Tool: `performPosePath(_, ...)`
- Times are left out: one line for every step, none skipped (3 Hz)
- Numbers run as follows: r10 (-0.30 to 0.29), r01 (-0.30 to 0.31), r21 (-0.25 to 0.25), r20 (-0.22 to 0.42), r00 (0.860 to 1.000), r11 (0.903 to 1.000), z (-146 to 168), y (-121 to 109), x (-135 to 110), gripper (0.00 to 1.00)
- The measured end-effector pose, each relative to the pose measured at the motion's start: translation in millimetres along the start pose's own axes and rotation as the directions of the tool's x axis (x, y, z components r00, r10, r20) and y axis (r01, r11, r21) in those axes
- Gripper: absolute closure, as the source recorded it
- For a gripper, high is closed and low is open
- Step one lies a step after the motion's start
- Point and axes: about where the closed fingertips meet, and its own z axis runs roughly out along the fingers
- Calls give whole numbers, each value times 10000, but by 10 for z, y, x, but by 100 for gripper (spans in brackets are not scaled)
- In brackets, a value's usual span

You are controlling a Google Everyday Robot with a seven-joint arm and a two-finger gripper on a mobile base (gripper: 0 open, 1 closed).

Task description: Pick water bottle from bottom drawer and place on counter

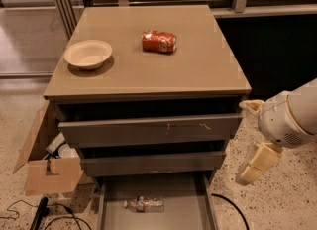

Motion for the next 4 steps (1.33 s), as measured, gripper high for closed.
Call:
performPosePath(55, -55, 51, -16, 10000, 10000, 20, 11, -30, 0)
performPosePath(669, -650, -646, 273, 9974, 9958, 622, -23, -19, 0)
performPosePath(1034, -990, -1054, 373, 9939, 9895, 1020, -57, 60, 0)
performPosePath(1318, -1261, -1397, 324, 9907, 9821, 1344, 28, 223, 0)
